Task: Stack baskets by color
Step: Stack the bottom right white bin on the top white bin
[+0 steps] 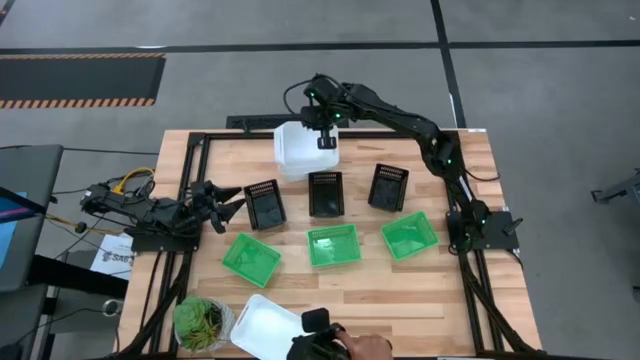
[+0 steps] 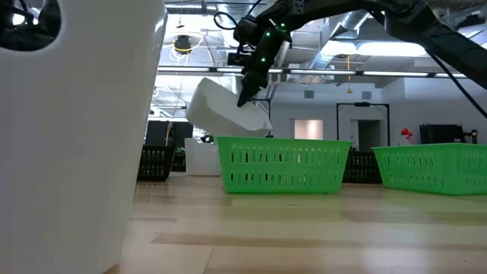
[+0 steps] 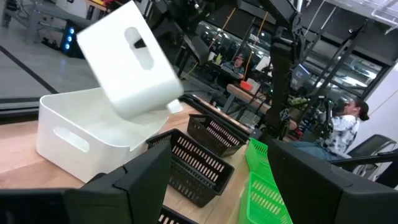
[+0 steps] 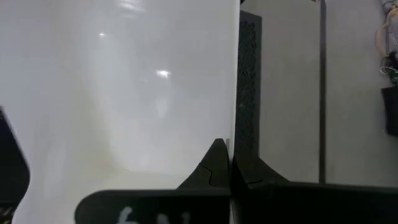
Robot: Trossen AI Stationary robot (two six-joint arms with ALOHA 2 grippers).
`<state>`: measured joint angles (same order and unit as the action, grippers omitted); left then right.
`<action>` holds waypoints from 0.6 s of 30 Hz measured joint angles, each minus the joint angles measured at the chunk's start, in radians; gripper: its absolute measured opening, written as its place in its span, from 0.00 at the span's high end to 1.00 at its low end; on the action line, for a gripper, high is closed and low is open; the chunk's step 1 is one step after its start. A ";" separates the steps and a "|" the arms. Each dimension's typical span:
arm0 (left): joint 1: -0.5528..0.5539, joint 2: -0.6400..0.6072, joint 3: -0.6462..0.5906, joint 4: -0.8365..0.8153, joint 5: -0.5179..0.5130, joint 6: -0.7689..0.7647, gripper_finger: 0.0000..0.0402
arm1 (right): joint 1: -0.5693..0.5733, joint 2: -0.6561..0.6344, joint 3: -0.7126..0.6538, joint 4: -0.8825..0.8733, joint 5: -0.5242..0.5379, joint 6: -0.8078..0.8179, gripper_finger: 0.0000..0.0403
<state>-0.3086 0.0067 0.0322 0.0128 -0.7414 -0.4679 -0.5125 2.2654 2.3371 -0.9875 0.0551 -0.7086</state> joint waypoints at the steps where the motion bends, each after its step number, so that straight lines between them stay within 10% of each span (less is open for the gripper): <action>1: 0.000 0.000 0.000 0.000 0.000 0.000 0.36 | -0.001 0.000 0.000 0.001 0.000 0.000 1.00; 18: 0.000 0.000 0.000 0.000 0.000 0.000 0.36 | -0.012 -0.001 -0.002 -0.031 0.000 -0.053 1.00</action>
<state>-0.3084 0.0063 0.0322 0.0128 -0.7414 -0.4679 -0.5243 2.2646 2.3356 -1.0182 0.0551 -0.7611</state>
